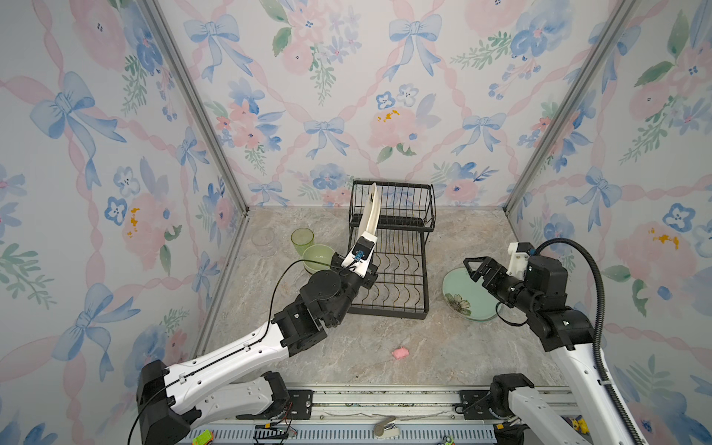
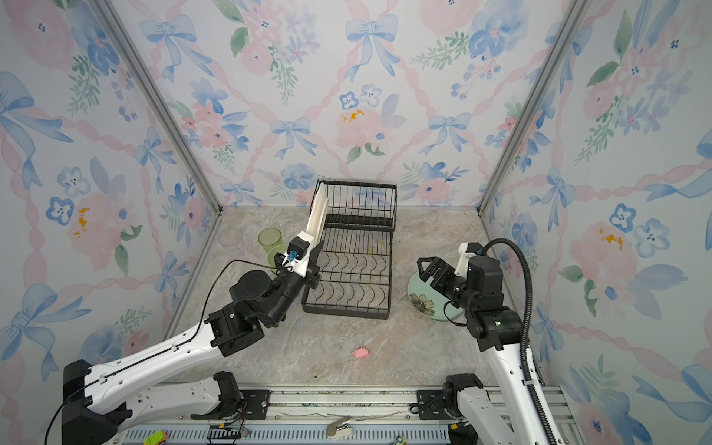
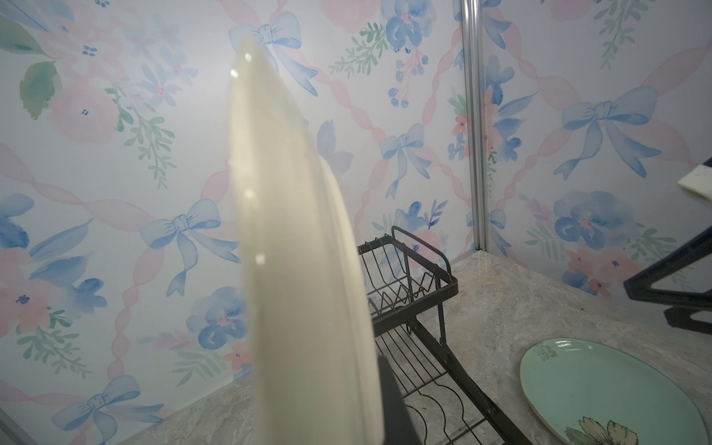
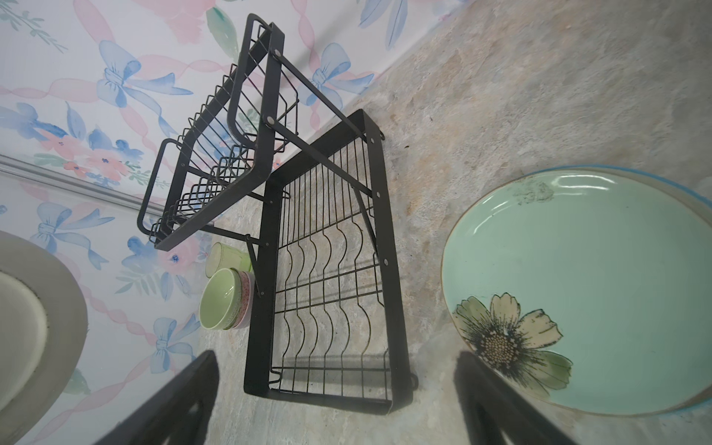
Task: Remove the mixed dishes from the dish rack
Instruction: 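Lift the cream plate out of the upper rack with the left gripper, then pull the cream plate toward the robot while the right gripper reaches to it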
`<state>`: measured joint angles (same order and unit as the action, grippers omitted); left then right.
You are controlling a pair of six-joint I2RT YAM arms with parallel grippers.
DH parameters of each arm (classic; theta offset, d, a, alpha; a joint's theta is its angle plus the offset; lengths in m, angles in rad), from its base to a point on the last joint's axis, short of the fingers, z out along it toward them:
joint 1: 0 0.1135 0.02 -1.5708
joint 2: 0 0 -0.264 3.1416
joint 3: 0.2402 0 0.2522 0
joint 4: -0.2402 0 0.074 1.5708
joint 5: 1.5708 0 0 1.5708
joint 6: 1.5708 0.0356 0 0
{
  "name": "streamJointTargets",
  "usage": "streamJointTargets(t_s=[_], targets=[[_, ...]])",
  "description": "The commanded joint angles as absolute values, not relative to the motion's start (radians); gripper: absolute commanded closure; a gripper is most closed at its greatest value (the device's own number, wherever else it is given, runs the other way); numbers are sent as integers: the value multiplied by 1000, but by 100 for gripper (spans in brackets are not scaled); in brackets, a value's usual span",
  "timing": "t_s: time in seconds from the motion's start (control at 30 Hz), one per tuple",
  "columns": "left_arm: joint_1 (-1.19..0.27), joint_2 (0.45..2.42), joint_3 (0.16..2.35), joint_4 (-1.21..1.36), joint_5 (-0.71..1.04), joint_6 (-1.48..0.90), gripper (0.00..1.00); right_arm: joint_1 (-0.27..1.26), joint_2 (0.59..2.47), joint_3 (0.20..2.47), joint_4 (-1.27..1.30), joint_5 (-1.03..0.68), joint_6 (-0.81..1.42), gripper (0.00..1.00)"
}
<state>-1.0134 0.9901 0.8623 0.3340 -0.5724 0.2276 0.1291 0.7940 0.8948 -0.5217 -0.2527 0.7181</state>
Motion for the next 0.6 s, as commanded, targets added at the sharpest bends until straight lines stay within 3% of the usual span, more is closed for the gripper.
streamJointTargets(t_s=[0.0, 0.23, 0.57], targets=[[-1025, 901, 822, 438, -581, 239, 100, 185, 829, 946, -486, -232, 738, 3], [-1046, 856, 755, 305, -511, 205, 100, 310, 891, 1000, -484, -172, 748, 3], [-1114, 935, 696, 242, -480, 225, 100, 436, 951, 1048, -475, -124, 789, 3]])
